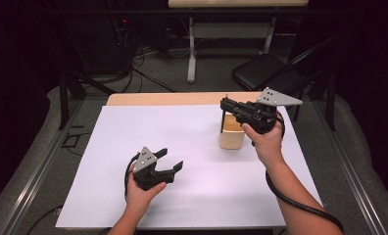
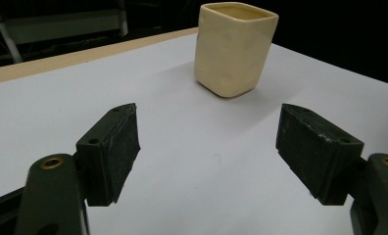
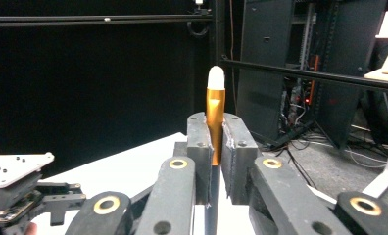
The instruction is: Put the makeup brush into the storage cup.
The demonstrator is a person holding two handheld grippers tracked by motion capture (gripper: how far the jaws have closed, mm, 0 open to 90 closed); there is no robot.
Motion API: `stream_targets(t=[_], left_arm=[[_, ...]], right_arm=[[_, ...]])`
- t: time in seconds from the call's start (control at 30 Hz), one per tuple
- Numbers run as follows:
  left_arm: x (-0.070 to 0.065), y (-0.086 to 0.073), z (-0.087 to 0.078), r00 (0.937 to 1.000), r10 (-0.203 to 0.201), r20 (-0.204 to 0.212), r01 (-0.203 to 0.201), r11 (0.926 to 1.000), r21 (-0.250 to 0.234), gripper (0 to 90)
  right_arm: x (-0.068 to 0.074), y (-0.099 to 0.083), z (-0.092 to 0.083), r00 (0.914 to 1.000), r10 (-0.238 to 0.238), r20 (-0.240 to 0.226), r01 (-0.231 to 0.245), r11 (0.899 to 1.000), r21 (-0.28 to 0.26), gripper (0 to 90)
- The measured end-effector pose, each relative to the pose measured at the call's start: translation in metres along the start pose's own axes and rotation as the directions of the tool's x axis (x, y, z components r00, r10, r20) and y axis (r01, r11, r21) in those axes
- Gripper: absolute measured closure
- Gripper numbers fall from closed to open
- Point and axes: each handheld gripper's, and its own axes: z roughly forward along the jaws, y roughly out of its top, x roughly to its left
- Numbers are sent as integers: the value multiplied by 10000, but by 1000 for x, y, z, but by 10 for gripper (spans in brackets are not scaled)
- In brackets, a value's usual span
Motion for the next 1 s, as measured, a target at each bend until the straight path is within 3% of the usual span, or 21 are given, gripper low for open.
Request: stream_targets(t=[0.6,1.0], left_arm=[[1,-1,0,10000,-34,39,34,10000,26,246],[3,-2,0,9999,-129,6,129,9999,40,246]], right_arm=[[-35,-1,-2,9935,285,1101,-291,9996,40,837],[-47,-2,0,9890,433,1414,-448,9990,77,837]])
